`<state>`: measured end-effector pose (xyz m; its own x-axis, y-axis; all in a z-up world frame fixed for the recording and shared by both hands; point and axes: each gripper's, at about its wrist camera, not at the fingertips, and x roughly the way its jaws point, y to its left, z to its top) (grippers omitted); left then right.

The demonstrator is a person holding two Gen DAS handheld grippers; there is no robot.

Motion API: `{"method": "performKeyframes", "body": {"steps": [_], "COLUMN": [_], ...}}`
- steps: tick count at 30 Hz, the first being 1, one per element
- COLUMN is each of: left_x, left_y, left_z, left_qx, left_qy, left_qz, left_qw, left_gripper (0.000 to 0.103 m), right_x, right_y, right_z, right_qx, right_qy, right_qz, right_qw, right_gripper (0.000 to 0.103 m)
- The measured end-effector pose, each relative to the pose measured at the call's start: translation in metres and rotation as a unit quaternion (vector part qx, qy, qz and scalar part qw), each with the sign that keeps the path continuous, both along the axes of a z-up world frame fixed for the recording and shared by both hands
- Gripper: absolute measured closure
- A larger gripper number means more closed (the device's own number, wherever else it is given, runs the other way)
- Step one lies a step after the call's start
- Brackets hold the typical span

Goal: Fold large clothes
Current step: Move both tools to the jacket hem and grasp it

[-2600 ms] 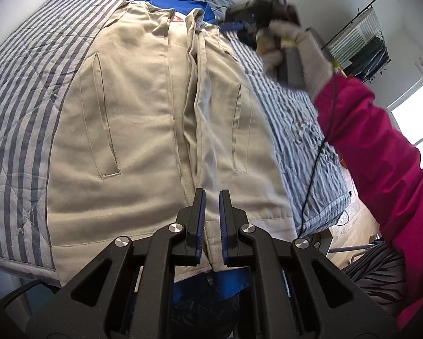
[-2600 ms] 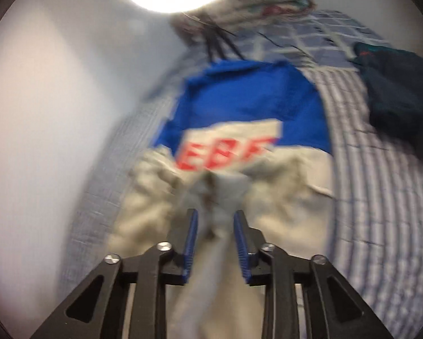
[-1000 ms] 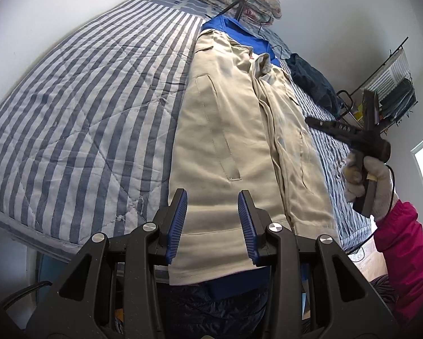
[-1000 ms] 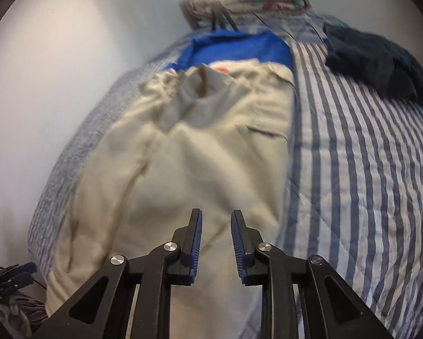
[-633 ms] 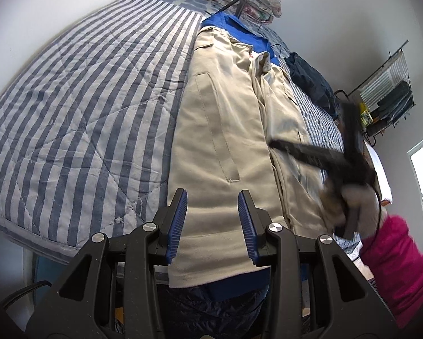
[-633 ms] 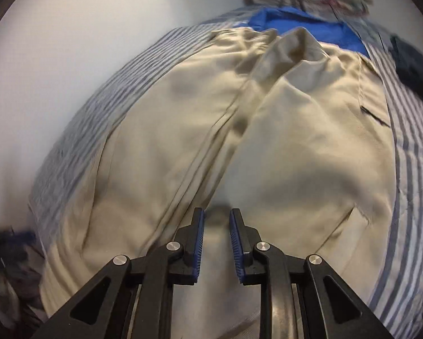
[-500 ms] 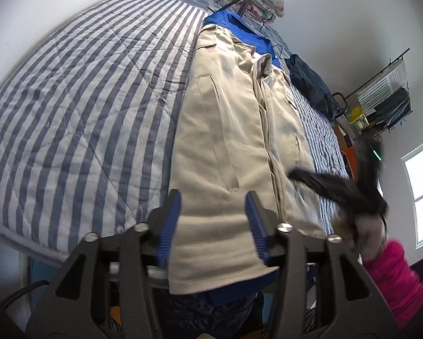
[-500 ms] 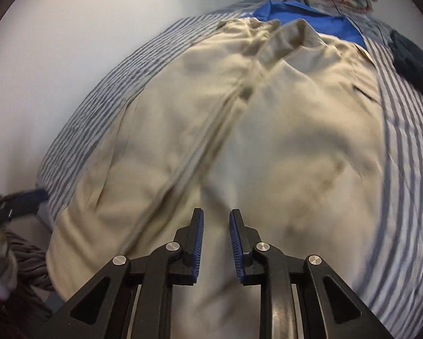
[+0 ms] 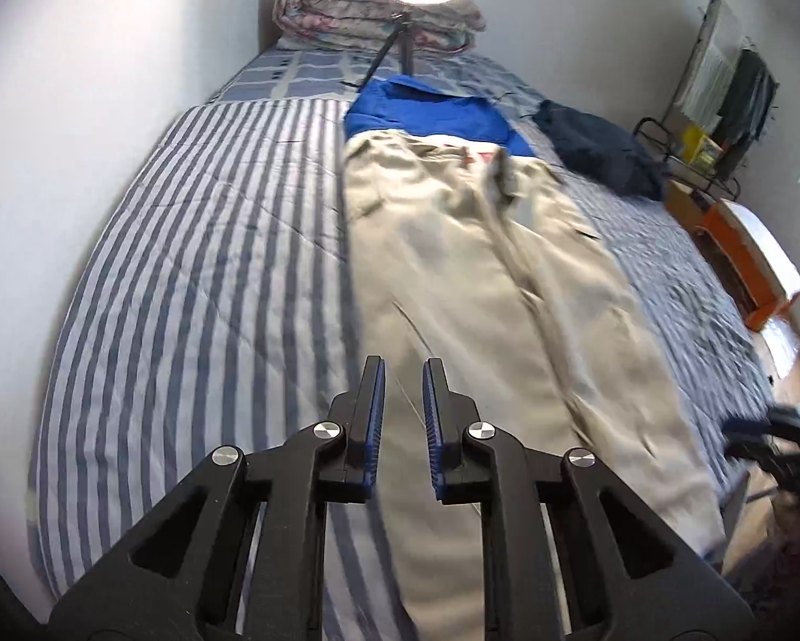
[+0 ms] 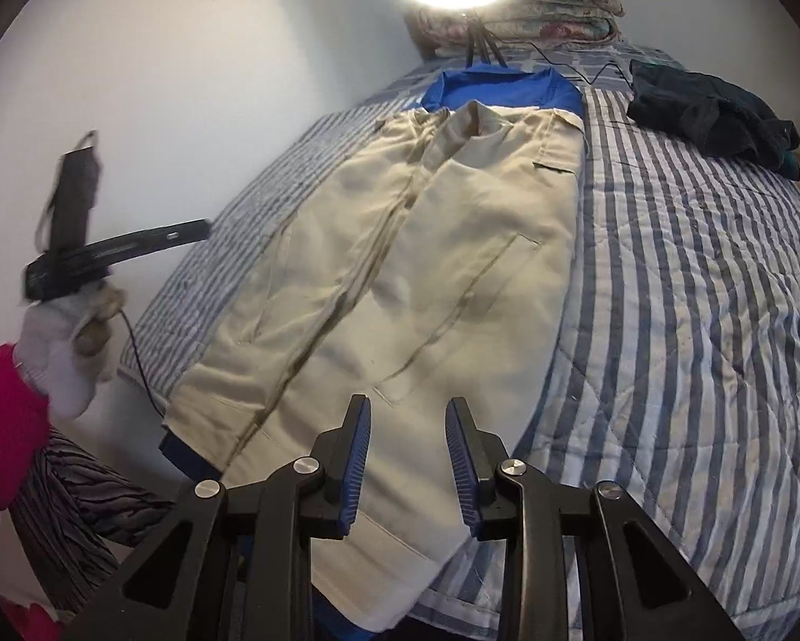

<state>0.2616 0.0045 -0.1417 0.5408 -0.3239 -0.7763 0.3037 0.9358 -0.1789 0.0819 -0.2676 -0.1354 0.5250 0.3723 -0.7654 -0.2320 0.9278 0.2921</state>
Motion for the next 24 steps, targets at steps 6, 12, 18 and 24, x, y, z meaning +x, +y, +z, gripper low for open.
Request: {"method": "performKeyframes", "body": {"steps": [6, 12, 18, 24], "left_x": [0.049, 0.07, 0.057, 0.0], "left_y": [-0.019, -0.033, -0.029, 0.008], "left_z": [-0.023, -0.083, -0.076, -0.039], "left_qx": [-0.007, 0.029, 0.028, -0.041], "left_qy": [0.01, 0.064, 0.046, 0.076], "left_qz": [-0.034, -0.052, -0.059, -0.017], "left_qw": [0.9993, 0.9962, 0.9968, 0.9961], "left_gripper": [0.09, 0.09, 0.09, 0.051], "right_x": [0.008, 0.006, -0.01, -0.03], "right_y": [0.018, 0.03, 0.035, -0.011], "right_z": [-0.015, -0.037, -0.057, -0.037], "right_qx": [-0.012, -0.03, -0.093, -0.016], "right_qy": [0.011, 0.038, 0.048, 0.043], "right_qz": [0.024, 0.047, 0.073, -0.01], "right_qw": [1.0, 0.998, 0.992, 0.999], "right_gripper": [0.073, 0.073, 0.074, 0.049]}}
